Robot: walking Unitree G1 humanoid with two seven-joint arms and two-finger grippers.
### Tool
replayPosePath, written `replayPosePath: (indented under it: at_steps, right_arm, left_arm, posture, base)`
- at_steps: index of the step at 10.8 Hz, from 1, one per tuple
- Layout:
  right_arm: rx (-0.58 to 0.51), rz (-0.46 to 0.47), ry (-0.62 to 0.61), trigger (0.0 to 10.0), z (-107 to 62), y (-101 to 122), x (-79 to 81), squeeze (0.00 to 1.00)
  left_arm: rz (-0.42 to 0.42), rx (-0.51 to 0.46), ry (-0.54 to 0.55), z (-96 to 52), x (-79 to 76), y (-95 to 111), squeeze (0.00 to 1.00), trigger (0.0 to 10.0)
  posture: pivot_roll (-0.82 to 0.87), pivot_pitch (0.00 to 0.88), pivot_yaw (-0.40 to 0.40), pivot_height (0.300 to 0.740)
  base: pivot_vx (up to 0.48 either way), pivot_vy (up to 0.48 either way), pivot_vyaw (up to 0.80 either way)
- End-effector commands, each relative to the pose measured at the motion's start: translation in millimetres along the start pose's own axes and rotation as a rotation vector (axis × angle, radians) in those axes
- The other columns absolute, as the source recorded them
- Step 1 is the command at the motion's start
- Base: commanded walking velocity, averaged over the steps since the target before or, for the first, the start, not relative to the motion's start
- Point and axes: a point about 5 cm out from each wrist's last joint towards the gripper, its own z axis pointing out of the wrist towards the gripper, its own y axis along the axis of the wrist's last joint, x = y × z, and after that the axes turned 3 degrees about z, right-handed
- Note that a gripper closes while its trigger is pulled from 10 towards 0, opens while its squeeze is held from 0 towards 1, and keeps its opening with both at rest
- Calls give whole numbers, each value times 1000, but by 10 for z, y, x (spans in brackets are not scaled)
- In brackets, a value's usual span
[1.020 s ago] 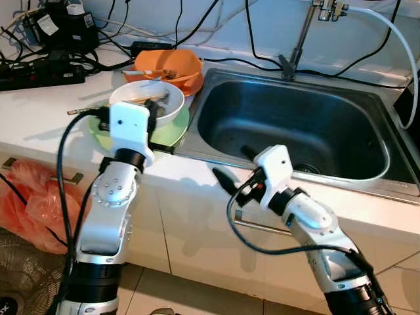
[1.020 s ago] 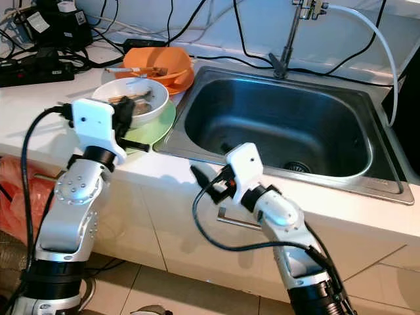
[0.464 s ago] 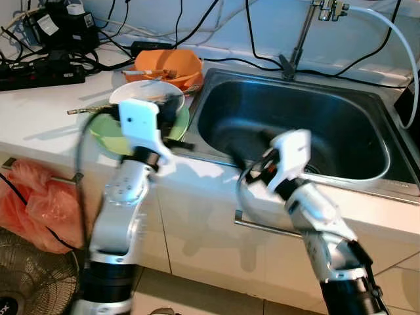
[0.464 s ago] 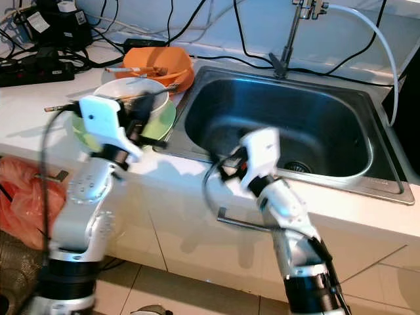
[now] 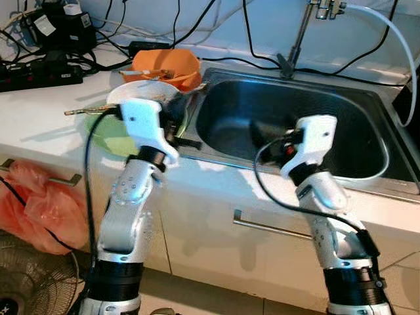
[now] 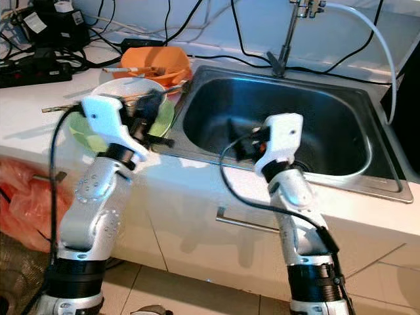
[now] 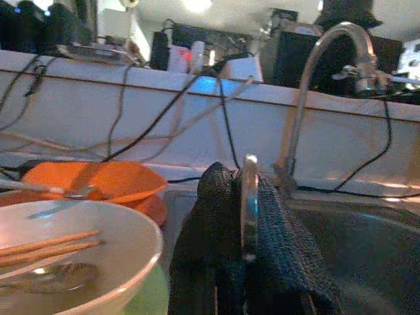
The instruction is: Kitchen organization
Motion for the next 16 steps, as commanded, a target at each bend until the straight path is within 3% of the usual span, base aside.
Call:
replayPosePath:
  at_steps: [1,4,5,12,16]
  right_arm:
    - [4,-9,-23,10000,15,18,-40,0]
    - [-28,-14,-30,10000,27,66,-30,0]
    - [-35,-17,-31,10000,32,85,-33,0]
    - [-49,-24,-42,10000,21,117,-47,0]
    - [-42,-28,-38,10000,12,95,-27,0]
  left_arm:
    - [0,-21,-13,60,-26,55,0,4510]
    - [-8,-42,-27,98,-52,116,0,2549]
    - [-7,-47,-35,96,-51,125,0,0]
    - [20,-26,-18,80,-24,85,0,0]
    - [19,-12,-15,51,-30,53,0,392]
  posture:
    - [98,0,-11,740]
    - [98,0,-12,740]
    - [97,0,-15,740]
    - [92,0,-14,740]
    - [94,0,-17,740]
  base:
    - [0,0,-613]
    - [0,0,0]
    - [0,0,0]
    - [367,0,0]
    - [0,0,0]
